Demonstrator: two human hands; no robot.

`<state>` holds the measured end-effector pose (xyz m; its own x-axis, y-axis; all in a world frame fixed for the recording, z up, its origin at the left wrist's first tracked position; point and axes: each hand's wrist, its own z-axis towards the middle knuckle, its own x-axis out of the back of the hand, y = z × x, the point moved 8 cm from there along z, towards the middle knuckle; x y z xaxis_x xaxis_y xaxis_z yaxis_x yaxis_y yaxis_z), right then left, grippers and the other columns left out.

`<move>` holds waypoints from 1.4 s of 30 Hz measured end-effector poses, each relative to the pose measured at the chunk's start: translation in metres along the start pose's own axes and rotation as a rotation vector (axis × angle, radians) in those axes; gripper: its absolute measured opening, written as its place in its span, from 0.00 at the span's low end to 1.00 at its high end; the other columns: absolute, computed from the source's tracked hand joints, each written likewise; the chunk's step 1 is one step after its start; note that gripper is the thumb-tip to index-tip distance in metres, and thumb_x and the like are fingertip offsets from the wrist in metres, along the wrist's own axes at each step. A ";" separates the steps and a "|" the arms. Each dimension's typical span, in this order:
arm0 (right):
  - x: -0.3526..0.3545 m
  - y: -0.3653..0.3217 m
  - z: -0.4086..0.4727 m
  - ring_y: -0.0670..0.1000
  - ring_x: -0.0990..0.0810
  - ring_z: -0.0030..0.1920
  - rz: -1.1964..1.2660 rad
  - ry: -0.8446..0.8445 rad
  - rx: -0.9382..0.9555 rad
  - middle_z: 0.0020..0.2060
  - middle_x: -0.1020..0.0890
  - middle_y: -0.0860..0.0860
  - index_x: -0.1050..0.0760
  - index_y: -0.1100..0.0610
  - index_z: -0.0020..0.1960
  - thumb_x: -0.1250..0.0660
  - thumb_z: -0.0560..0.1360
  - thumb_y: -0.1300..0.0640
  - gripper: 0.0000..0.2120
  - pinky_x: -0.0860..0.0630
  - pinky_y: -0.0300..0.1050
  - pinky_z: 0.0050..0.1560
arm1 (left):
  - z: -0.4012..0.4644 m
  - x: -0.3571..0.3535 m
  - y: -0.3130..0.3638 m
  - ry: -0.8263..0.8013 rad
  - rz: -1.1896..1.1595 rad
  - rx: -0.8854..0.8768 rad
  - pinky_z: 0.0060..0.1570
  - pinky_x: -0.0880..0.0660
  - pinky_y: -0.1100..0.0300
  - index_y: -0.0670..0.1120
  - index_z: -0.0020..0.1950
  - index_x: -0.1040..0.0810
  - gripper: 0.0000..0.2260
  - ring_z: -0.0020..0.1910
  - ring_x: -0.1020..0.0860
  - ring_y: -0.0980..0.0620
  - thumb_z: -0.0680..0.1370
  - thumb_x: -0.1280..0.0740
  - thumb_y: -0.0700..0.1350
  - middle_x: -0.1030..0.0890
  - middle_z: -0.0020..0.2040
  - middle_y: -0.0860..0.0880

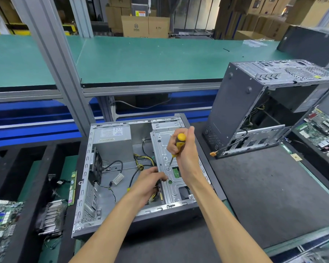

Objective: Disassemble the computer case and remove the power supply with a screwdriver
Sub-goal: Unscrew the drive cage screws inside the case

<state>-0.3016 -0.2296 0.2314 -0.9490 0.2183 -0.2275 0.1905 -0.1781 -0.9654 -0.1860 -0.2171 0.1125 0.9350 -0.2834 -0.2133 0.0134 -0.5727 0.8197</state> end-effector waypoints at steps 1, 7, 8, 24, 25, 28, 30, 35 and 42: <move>-0.001 -0.001 -0.001 0.47 0.35 0.30 -0.032 -0.001 0.011 0.27 0.31 0.46 0.31 0.49 0.39 0.46 0.79 0.34 0.21 0.34 0.40 0.35 | -0.001 0.000 0.000 0.007 0.013 -0.012 0.47 0.26 0.54 0.43 0.53 0.17 0.10 0.44 0.22 0.48 0.74 0.32 0.33 0.16 0.44 0.46; -0.006 0.007 -0.008 0.48 0.38 0.32 -0.217 -0.144 -0.003 0.29 0.35 0.49 0.34 0.53 0.37 0.31 0.78 0.51 0.17 0.35 0.40 0.38 | -0.029 0.020 0.041 0.297 0.298 -0.349 0.45 0.28 0.70 0.48 0.61 0.27 0.14 0.52 0.23 0.62 0.78 0.32 0.38 0.22 0.59 0.49; -0.007 0.009 -0.010 0.48 0.37 0.32 -0.228 -0.167 -0.020 0.29 0.35 0.48 0.34 0.53 0.36 0.32 0.80 0.53 0.17 0.35 0.41 0.40 | -0.040 0.022 0.060 0.346 0.359 -0.468 0.45 0.29 0.73 0.49 0.61 0.27 0.13 0.52 0.24 0.64 0.78 0.33 0.37 0.23 0.59 0.50; -0.007 0.000 -0.010 0.43 0.23 0.44 -0.551 -0.304 -0.009 0.42 0.19 0.48 0.25 0.43 0.46 0.37 0.72 0.43 0.06 0.27 0.30 0.42 | -0.115 -0.054 0.152 0.064 1.195 -1.105 0.52 0.23 0.53 0.56 0.64 0.22 0.15 0.53 0.23 0.57 0.80 0.35 0.41 0.24 0.58 0.60; -0.001 0.001 -0.010 0.42 0.25 0.42 -0.622 -0.286 0.021 0.42 0.21 0.49 0.26 0.42 0.48 0.37 0.70 0.39 0.10 0.29 0.30 0.41 | -0.116 -0.054 0.154 0.091 1.213 -1.115 0.50 0.24 0.56 0.56 0.64 0.22 0.14 0.51 0.23 0.56 0.80 0.35 0.42 0.23 0.57 0.60; 0.019 0.017 -0.021 0.41 0.30 0.35 -0.725 -0.285 0.035 0.36 0.26 0.45 0.25 0.40 0.48 0.33 0.73 0.37 0.09 0.31 0.33 0.36 | -0.115 -0.054 0.160 0.167 1.261 -1.101 0.46 0.25 0.57 0.54 0.59 0.21 0.09 0.44 0.23 0.56 0.80 0.33 0.48 0.25 0.50 0.59; 0.027 0.027 -0.030 0.42 0.30 0.32 -0.733 -0.276 0.047 0.32 0.26 0.48 0.23 0.38 0.46 0.32 0.77 0.42 0.02 0.33 0.37 0.35 | -0.111 -0.054 0.165 0.230 1.300 -1.049 0.44 0.24 0.53 0.52 0.53 0.23 0.07 0.42 0.24 0.53 0.79 0.32 0.54 0.26 0.44 0.57; 0.032 0.039 -0.035 0.44 0.27 0.33 -0.736 -0.222 0.108 0.34 0.19 0.46 0.17 0.48 0.53 0.32 0.80 0.50 0.06 0.33 0.36 0.35 | -0.106 -0.054 0.169 0.378 1.514 -0.943 0.39 0.26 0.53 0.51 0.47 0.32 0.17 0.38 0.24 0.47 0.79 0.38 0.64 0.24 0.38 0.54; 0.031 0.039 -0.031 0.41 0.20 0.43 -0.775 -0.227 0.174 0.40 0.18 0.40 0.23 0.36 0.48 0.37 0.82 0.53 0.11 0.31 0.32 0.42 | -0.113 -0.065 0.164 0.049 1.498 -1.043 0.41 0.25 0.55 0.55 0.67 0.26 0.15 0.40 0.29 0.57 0.81 0.36 0.45 0.27 0.59 0.56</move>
<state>-0.3163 -0.2001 0.1822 -0.8267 0.1444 0.5438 -0.5627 -0.2065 -0.8005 -0.2048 -0.2057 0.3211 0.3738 -0.0162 0.9274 -0.5772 0.7786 0.2462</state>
